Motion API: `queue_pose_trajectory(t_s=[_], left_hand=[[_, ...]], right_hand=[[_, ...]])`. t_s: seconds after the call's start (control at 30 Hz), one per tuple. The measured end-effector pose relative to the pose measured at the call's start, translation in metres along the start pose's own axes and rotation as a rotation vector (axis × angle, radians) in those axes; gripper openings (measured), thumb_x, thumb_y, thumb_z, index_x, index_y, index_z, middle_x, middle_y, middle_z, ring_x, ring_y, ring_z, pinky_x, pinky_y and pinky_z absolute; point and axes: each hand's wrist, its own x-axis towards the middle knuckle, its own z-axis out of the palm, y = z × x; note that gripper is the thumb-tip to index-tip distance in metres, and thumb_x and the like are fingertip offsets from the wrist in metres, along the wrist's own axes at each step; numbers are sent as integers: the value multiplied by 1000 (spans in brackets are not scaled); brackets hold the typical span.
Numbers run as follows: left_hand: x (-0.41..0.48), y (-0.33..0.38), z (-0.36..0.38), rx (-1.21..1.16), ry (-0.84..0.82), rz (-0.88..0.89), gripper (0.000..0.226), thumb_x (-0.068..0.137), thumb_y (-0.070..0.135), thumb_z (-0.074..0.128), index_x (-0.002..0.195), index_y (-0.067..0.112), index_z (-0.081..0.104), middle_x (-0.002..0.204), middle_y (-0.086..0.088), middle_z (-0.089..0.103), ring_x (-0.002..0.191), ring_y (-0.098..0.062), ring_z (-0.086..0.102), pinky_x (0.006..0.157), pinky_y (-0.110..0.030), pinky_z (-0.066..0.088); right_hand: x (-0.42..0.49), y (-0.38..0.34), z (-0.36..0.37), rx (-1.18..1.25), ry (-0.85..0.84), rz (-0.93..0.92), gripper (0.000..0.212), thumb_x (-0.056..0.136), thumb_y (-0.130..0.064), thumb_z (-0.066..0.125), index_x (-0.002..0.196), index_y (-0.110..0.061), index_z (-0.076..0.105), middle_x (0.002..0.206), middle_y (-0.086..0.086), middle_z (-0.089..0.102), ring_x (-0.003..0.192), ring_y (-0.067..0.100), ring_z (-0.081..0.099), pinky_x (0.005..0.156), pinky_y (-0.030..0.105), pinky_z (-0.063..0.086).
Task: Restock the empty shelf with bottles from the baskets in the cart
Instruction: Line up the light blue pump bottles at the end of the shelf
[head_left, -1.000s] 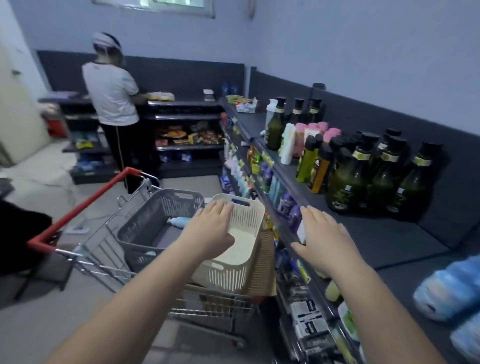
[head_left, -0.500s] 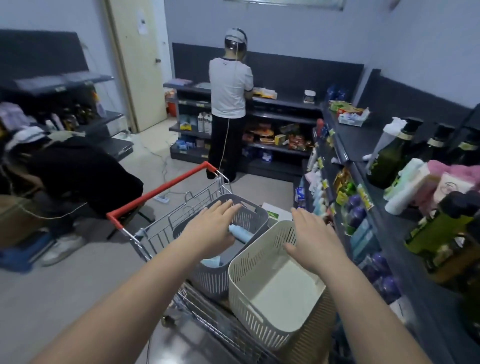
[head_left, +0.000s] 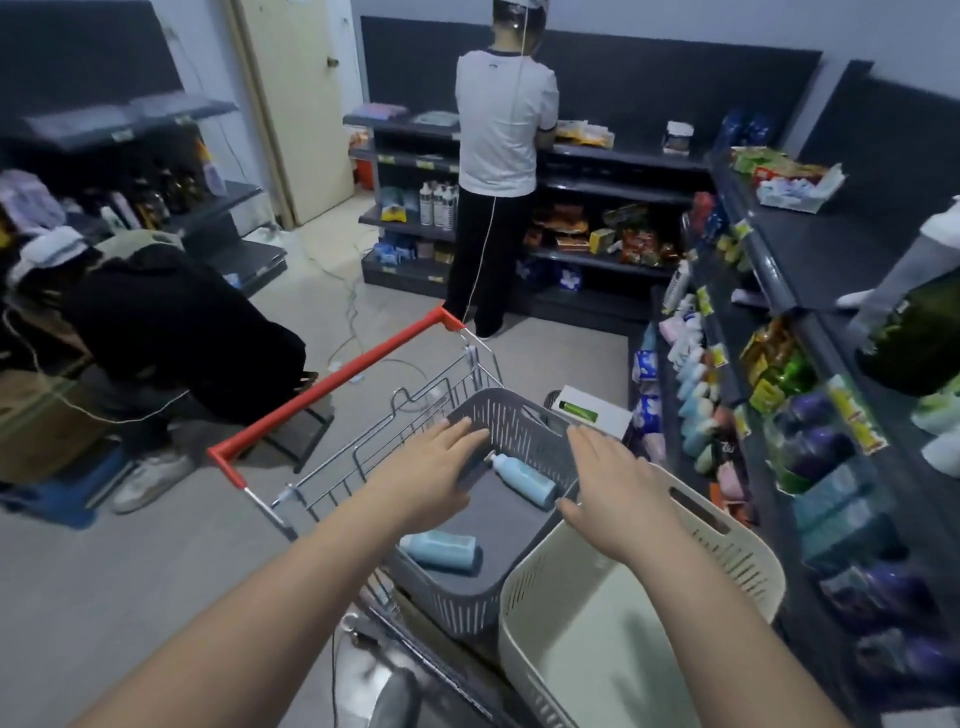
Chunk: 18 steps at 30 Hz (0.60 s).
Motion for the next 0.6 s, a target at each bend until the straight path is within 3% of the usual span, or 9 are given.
queue_pose_trajectory(t_s=[0.17, 0.3, 0.47, 0.6], left_hand=[[58, -39, 25, 7, -75, 115, 75, 91, 23, 50, 155, 29, 12, 164, 0, 9, 151, -23, 9, 122, -40, 16], [95, -73, 54, 60, -195, 225, 80, 89, 23, 50, 156, 30, 7, 165, 3, -1, 151, -23, 1, 122, -45, 13], [131, -99, 92, 117, -328, 317, 83, 88, 24, 52, 156, 27, 6, 164, 2, -10, 151, -23, -7, 123, -45, 7], [146, -111, 129, 114, -462, 340, 82, 90, 29, 56, 156, 23, 9, 164, -3, -6, 151, -26, -3, 122, -45, 8]], right_hand=[[47, -13, 19, 40, -3, 55, 81, 95, -43, 51, 157, -21, 5, 165, -6, 8, 151, 20, 12, 120, 48, 19], [78, -26, 36, 81, -30, 139, 78, 96, -39, 50, 157, -22, 7, 165, -6, 11, 151, 19, 12, 122, 43, 16], [100, -42, 68, 132, -134, 218, 78, 97, -34, 50, 158, -22, 3, 166, -6, 5, 152, 18, 6, 123, 44, 11], [108, -54, 105, 196, -210, 220, 73, 99, -33, 48, 158, -22, 6, 166, -5, 6, 152, 16, 4, 122, 40, 5]])
